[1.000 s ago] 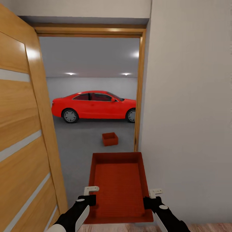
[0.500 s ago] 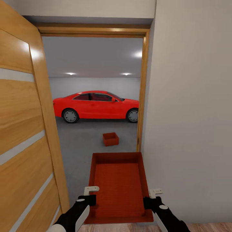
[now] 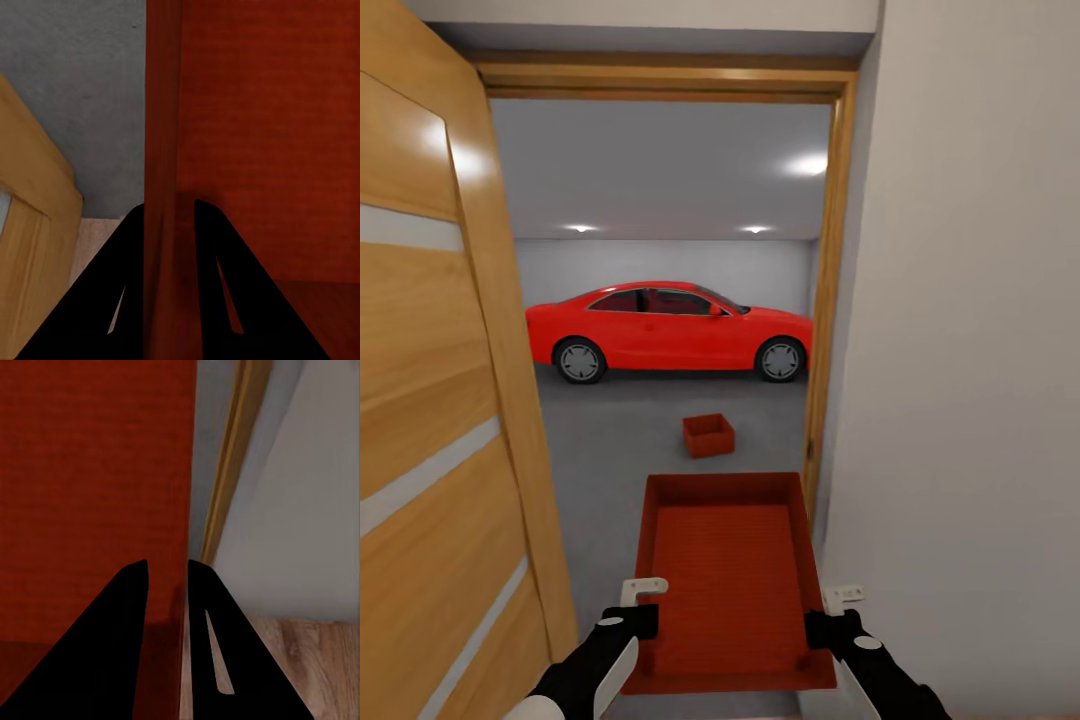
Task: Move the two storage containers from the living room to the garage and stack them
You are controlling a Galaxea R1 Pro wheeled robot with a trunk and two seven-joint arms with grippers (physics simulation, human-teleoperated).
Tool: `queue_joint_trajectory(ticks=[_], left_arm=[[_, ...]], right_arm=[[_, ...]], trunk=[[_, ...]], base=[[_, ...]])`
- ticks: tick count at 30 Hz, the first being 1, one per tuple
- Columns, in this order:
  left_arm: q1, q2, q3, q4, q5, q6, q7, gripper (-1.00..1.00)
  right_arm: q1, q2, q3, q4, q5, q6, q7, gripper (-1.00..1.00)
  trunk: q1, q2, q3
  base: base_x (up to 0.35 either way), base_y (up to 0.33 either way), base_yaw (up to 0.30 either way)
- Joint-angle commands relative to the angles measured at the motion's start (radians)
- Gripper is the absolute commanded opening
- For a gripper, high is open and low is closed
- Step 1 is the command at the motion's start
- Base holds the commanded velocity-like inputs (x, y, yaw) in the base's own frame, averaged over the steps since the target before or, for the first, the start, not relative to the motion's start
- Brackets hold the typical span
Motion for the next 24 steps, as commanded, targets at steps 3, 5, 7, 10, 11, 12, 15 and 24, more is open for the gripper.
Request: queue_joint_trajectory(ticks=[3, 5, 7, 10, 11, 12, 15, 24], left_arm=[[0.001, -0.059, -0.088, -0.001, 0.02, 0.003, 0.009, -1.0], [0.001, -0.059, -0.088, -0.001, 0.02, 0.004, 0.009, -1.0], [0.001, -0.059, -0.088, -0.001, 0.02, 0.003, 0.009, -1.0], [0.001, -0.059, -0.088, -0.001, 0.02, 0.003, 0.009, -1.0], [0.001, -0.059, -0.088, -0.001, 0.02, 0.003, 0.009, -1.0], [0.001, -0.059, -0.088, -0.001, 0.02, 0.003, 0.01, -1.0], [0.001, -0.059, -0.089, -0.001, 0.02, 0.003, 0.01, -1.0], [0.001, -0.059, -0.088, -0.001, 0.02, 0.003, 0.01, -1.0]], right_arm=[[-0.001, 0.047, -0.009, -0.015, -0.056, 0.006, -0.002, -1.0], [-0.001, 0.048, -0.009, -0.015, -0.056, 0.006, -0.002, -1.0], [-0.001, 0.048, -0.009, -0.015, -0.056, 0.006, -0.002, -1.0], [-0.001, 0.048, -0.009, -0.015, -0.056, 0.006, -0.002, -1.0], [-0.001, 0.048, -0.009, -0.015, -0.056, 0.006, -0.002, -1.0], [-0.001, 0.047, -0.009, -0.015, -0.056, 0.006, -0.002, -1.0], [-0.001, 0.048, -0.009, -0.015, -0.056, 0.006, -0.002, -1.0], [-0.001, 0.048, -0.009, -0.015, -0.055, 0.006, -0.004, -1.0]], trunk=[[0.001, -0.001, -0.001], [0.001, -0.001, -0.001], [0.001, -0.001, -0.001], [0.001, -0.001, -0.001], [0.001, -0.001, -0.001], [0.001, -0.001, -0.001], [0.001, -0.001, -0.001], [0.001, -0.001, -0.001]], base=[[0.166, 0.034, 0.0], [0.029, 0.006, 0.0], [0.008, 0.001, 0.0], [0.038, 0.0, 0.0], [0.163, 0.0, 0.0], [0.244, 0.0, 0.0], [0.294, 0.0, 0.0], [0.075, 0.0, 0.0]])
